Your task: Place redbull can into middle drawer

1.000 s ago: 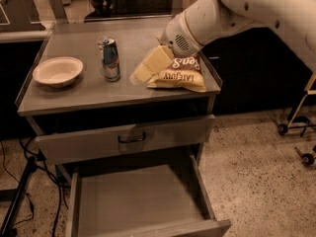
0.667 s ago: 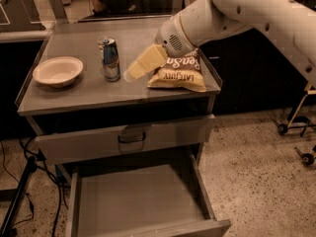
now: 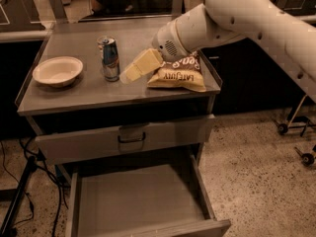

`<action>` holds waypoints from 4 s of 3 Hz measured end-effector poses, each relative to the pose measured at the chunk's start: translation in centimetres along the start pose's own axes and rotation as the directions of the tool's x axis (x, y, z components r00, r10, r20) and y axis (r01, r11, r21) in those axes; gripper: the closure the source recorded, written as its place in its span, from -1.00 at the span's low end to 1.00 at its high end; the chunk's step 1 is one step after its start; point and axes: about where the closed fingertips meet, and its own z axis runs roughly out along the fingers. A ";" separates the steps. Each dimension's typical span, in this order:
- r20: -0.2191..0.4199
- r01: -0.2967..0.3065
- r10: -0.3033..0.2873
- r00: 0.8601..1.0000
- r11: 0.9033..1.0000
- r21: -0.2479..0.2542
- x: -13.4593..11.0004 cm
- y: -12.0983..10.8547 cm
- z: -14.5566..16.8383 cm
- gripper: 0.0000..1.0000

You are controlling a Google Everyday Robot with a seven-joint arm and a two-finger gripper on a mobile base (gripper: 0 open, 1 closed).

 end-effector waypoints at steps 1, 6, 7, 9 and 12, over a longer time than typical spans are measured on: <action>0.031 0.018 -0.019 0.999 1.000 0.010 -0.2 -1.3 2.0 -1.00; 0.138 0.029 -0.031 0.990 0.999 0.020 -2.4 -5.4 9.5 -1.00; 0.161 0.047 -0.049 0.986 0.999 0.021 -3.8 -6.7 11.2 -1.00; 0.189 0.042 -0.038 0.981 0.999 -0.016 -4.5 -7.5 14.5 -1.00; 0.189 0.042 -0.038 0.981 0.999 -0.016 -4.5 -7.5 14.5 0.47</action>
Offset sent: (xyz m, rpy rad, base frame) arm 0.0466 0.0284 -0.0153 0.0359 -0.0868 -0.0010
